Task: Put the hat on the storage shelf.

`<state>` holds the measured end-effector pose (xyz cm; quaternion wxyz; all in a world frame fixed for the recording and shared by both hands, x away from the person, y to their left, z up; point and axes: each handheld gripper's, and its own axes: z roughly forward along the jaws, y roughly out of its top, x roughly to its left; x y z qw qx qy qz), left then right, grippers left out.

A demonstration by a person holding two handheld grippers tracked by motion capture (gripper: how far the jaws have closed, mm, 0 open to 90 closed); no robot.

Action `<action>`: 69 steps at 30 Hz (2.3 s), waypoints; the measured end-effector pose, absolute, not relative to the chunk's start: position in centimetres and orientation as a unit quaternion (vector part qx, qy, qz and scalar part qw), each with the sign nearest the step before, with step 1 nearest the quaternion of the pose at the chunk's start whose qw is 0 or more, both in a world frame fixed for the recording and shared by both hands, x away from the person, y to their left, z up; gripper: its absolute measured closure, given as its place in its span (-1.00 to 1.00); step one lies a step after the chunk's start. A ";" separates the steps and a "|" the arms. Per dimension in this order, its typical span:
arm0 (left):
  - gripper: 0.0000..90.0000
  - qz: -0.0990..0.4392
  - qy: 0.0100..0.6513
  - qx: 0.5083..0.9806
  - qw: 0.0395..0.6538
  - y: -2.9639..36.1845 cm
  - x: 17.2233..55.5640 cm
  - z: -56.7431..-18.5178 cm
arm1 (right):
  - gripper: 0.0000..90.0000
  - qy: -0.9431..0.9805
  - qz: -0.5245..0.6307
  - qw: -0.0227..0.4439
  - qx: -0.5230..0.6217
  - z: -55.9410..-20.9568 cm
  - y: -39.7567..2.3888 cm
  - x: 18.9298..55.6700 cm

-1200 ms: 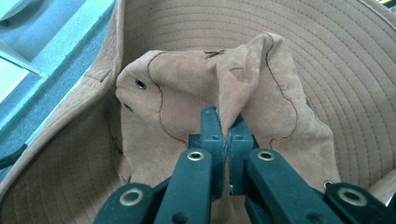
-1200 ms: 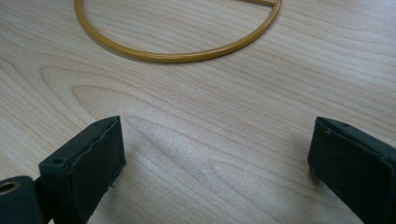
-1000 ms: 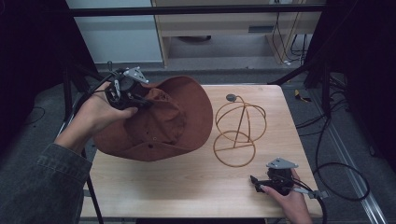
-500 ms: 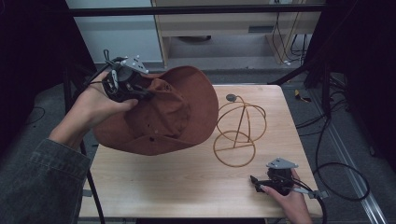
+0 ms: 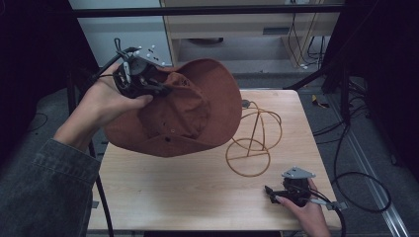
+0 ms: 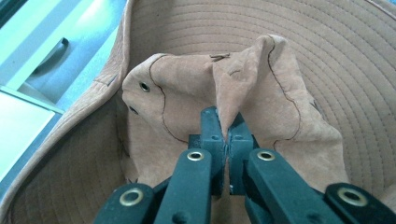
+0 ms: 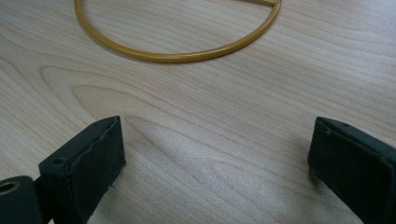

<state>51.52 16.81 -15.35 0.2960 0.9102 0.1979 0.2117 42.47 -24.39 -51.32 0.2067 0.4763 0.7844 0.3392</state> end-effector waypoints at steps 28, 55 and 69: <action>0.97 0.211 0.162 0.907 0.325 11.9 51.1 -14.1 | -0.91 0.785 0.339 0.206 0.476 -51.3 -24.4 42.5; 0.97 0.202 0.123 0.915 0.326 4.9 51.4 -14.1 | -0.91 0.785 0.339 0.206 0.476 -51.3 -24.4 42.5; 0.97 0.197 0.114 0.918 0.324 2.5 51.9 -14.9 | -0.91 0.785 0.339 0.205 0.476 -51.3 -24.4 42.5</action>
